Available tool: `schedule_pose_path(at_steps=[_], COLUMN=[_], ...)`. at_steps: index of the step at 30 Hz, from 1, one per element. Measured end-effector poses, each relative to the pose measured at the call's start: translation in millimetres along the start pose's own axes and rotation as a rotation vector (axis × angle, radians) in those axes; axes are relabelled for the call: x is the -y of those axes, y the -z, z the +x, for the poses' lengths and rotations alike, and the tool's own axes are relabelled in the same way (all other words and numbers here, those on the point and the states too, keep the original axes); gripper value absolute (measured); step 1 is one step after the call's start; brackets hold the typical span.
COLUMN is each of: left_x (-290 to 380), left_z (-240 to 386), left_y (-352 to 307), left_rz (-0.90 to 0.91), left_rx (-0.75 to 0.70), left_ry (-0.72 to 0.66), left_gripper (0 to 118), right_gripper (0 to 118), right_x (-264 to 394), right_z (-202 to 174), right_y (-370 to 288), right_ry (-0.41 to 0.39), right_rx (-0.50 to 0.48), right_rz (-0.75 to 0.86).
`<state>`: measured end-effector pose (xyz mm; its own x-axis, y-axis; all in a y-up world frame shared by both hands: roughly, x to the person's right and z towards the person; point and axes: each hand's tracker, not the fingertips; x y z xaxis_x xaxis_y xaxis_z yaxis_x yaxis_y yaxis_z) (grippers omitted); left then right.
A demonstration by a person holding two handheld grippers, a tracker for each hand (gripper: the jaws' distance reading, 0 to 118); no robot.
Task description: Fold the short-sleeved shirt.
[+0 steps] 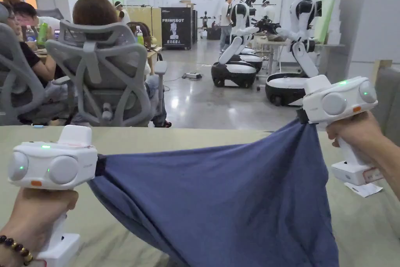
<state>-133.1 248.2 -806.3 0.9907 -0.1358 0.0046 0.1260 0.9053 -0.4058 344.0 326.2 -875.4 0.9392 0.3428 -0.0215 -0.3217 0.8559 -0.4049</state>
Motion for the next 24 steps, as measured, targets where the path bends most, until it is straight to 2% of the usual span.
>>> schedule_pose_path(at_steps=[3,5,12,16,20,24], left_x=[-56,-94,-209,-259,-287,-301], left_z=[1,-1,-10,-18,-26,-33], left_y=[9,12,8,1,-1,-2], left_rz=[0.06,0.123,0.211,0.277,0.284,0.31], left_rx=[-0.012,0.019,0.029,-0.006,-0.023,-0.035], left_ry=[0.028,-0.006,-0.01,-0.025,-0.079,-0.108], left_gripper=[4,4,5,4,4,4], right_gripper=[2,2,2,2,2,2], right_x=[-27,-46,-117,-154,-179,-195], right_z=[37,52,77,86,93,92], right_y=[-27,-42,-72,-78,-78,-74], right_ry=[0.07,0.097,0.097,0.136,0.223,0.23], right_rx=[0.083,0.121,0.248,0.242,0.224,0.223], right_rz=[0.073,0.112,0.246,0.281,0.314,0.322])
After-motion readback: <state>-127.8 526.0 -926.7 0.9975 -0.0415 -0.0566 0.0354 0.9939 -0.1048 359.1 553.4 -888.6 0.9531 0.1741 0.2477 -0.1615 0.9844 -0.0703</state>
